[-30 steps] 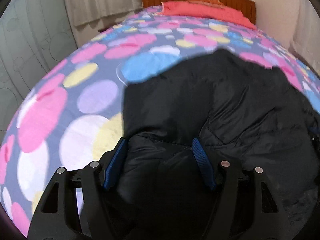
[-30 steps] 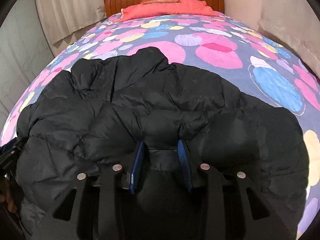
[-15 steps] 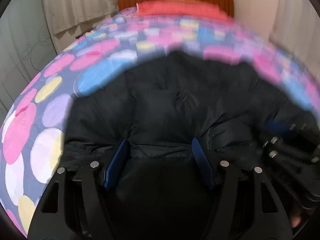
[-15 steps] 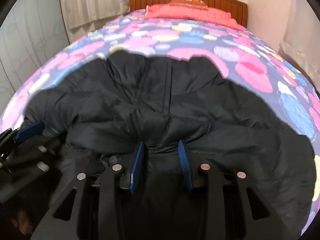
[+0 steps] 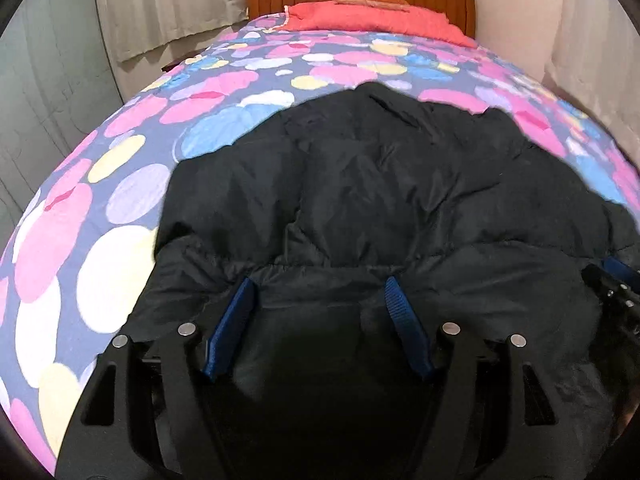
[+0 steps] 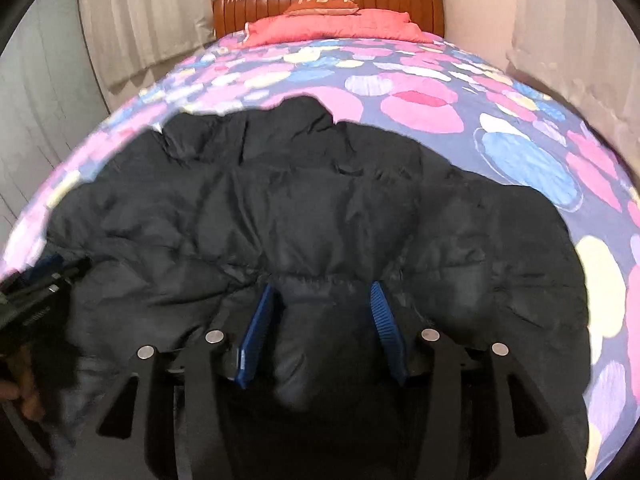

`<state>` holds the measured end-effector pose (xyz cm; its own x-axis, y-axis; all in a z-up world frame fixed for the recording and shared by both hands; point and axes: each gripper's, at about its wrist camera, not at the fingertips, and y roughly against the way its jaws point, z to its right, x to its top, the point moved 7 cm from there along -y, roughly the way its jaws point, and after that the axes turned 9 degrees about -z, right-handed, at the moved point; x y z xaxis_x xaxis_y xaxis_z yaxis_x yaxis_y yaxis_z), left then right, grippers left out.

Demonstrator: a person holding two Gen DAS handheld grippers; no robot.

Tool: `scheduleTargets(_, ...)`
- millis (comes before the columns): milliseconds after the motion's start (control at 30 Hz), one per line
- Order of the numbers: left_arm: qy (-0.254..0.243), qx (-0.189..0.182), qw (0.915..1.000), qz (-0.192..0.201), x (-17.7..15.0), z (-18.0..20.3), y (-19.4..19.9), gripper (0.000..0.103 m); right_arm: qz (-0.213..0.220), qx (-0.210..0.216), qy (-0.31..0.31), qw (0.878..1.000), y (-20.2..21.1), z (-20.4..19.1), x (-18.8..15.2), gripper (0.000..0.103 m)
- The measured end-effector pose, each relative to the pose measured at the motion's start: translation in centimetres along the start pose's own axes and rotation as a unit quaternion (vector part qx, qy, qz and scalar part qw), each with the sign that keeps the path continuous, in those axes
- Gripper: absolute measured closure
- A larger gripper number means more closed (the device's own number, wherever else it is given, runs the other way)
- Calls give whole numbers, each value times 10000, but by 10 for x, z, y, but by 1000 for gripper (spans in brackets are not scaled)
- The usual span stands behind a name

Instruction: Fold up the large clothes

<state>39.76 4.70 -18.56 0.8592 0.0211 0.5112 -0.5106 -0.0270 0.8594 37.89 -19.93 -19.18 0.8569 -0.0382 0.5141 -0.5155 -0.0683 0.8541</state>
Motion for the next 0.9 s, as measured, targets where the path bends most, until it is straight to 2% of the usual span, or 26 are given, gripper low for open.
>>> scheduleTargets(133, 77, -199, 9996, 163, -23, -21, 34, 34, 155, 22, -168, 9997, 40, 28, -24, 49)
scheduleTargets(200, 123, -184, 9996, 190, -42, -38, 50, 27, 123, -117, -310, 9994, 59, 54, -50, 46)
scheduleTargets(333, 484, -135, 9987, 90, -96, -79, 83, 25, -80, -342, -704, 9969, 85, 107, -105, 45)
scheduleTargets(467, 872, 84, 9962, -19, -153, -115, 112, 22, -335, -450, -1087, 9925, 107, 147, -165, 44)
scheduleTargets(533, 1017, 88, 9947, -87, -174, -126, 122, 20, -433, -477, -1178, 9910, 115, 157, -192, 39)
scheduleTargets(633, 1289, -149, 9912, -271, -206, -137, 132, 19, -478, -388, -1323, 9893, 124, 165, -226, 34)
scheduleTargets(733, 1514, -547, 9858, -483, -232, -136, 130, 19, -529, -188, -1442, 9879, 125, 166, -245, 33)
scheduleTargets(833, 1748, -983, 9779, -594, -248, -133, 128, 19, -519, -46, -1500, 9873, 128, 163, -257, 31)
scheduleTargets(900, 1829, -1116, 9752, -550, -254, -132, 131, 19, -491, -81, -1419, 9886, 130, 160, -262, 29)
